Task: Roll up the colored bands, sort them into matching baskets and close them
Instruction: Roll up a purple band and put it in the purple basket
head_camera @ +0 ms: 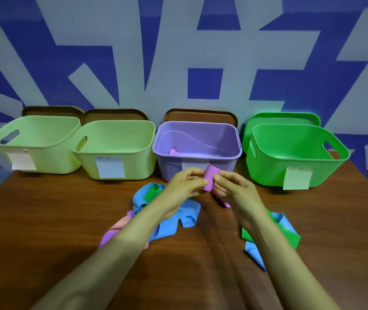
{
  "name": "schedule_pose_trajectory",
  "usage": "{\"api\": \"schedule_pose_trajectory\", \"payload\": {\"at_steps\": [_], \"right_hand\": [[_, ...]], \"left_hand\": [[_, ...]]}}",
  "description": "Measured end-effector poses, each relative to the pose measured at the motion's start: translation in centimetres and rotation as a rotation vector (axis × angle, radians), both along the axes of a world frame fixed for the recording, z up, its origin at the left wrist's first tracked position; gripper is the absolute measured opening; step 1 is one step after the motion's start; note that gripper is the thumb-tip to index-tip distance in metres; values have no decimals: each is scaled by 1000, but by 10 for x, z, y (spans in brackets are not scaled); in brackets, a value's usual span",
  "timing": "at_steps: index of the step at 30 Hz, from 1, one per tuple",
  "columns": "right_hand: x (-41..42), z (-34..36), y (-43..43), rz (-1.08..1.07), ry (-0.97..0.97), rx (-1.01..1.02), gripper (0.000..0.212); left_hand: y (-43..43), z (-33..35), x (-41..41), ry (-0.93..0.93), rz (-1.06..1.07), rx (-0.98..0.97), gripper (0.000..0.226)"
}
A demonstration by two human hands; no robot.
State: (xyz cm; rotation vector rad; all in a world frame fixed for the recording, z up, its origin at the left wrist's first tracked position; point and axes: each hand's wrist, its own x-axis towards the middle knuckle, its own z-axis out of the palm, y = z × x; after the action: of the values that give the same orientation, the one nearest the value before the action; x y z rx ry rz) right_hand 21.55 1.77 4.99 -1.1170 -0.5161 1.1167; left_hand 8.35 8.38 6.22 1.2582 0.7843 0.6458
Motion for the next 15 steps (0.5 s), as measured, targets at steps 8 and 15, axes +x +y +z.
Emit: {"api": "schedule_pose_trajectory", "payload": {"at_steps": [8, 15], "right_hand": [[-16, 82, 51, 91, -11, -167, 10], [-28, 105, 113, 116, -50, -227, 9]], "left_hand": [[37, 67, -19, -40, 152, -195, 14], [88, 88, -27, -31, 266, -236, 13]]}}
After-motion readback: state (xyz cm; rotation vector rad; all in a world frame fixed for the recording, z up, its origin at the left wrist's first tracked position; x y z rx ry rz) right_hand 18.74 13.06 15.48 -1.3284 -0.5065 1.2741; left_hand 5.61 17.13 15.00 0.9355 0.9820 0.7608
